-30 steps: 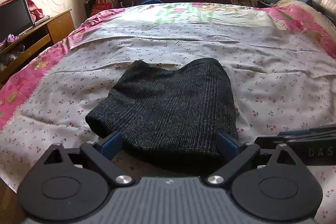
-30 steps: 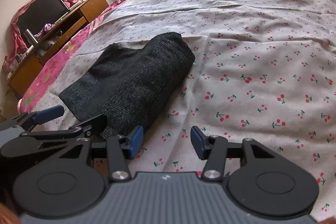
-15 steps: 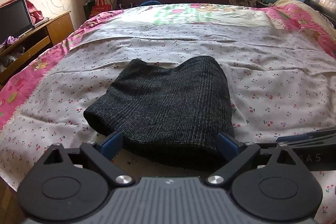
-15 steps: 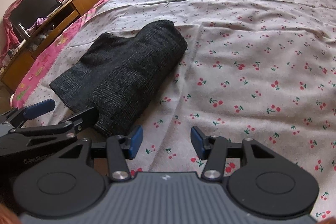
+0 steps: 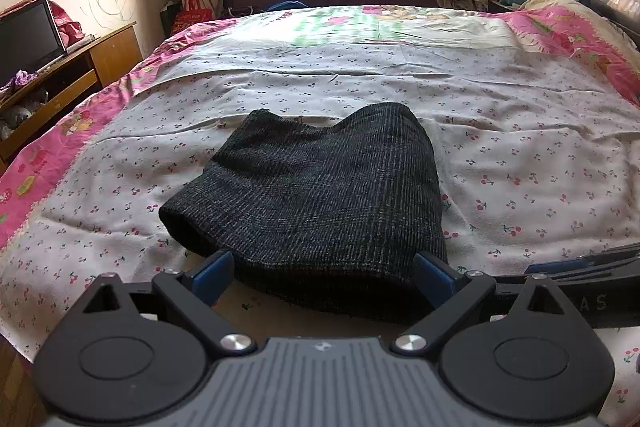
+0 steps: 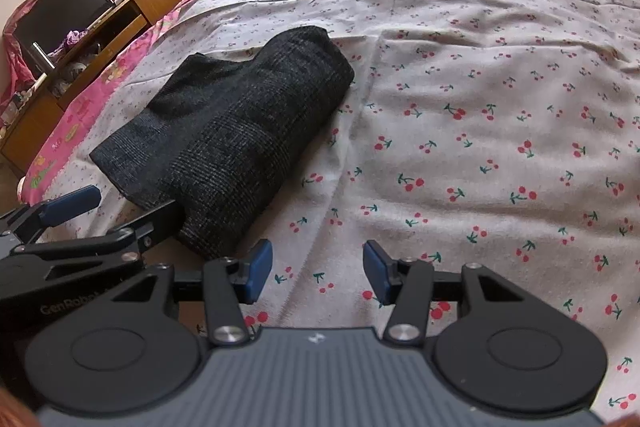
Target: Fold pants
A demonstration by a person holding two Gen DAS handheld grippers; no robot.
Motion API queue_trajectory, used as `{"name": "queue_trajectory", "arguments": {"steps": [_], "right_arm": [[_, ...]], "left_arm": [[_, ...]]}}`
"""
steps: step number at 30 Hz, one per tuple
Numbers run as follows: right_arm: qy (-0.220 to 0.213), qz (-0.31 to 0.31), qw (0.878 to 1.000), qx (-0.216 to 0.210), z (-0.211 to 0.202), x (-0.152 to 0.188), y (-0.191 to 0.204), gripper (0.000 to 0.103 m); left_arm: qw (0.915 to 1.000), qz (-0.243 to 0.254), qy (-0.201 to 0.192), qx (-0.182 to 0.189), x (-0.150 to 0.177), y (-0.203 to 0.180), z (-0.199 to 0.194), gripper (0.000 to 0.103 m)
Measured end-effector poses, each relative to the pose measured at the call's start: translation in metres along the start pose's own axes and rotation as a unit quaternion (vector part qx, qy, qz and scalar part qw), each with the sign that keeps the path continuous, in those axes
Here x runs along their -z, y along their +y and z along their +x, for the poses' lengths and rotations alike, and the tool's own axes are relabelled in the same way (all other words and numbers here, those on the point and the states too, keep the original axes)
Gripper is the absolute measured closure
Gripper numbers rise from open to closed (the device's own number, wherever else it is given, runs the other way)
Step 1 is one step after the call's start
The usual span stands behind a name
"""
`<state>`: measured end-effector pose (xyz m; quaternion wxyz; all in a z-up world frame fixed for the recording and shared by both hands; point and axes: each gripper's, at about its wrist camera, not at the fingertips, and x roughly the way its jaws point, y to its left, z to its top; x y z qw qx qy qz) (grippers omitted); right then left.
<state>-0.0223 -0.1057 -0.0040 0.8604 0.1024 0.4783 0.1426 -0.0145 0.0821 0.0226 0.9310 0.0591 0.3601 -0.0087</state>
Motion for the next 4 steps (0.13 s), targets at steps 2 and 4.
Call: {"name": "queue_trajectory", "arguments": {"steps": [2, 4], "right_arm": [[0.000, 0.000, 1.000, 0.000, 0.0003, -0.0003, -0.0001, 0.051], [0.000, 0.000, 1.000, 0.000, 0.0002, -0.0003, -0.0002, 0.051]], "left_arm": [[1.0000, 0.000, 0.000, 0.000, 0.0001, -0.0002, 0.0001, 0.000], [1.0000, 0.000, 0.000, 0.000, 0.0001, 0.0000, 0.0001, 0.000]]}}
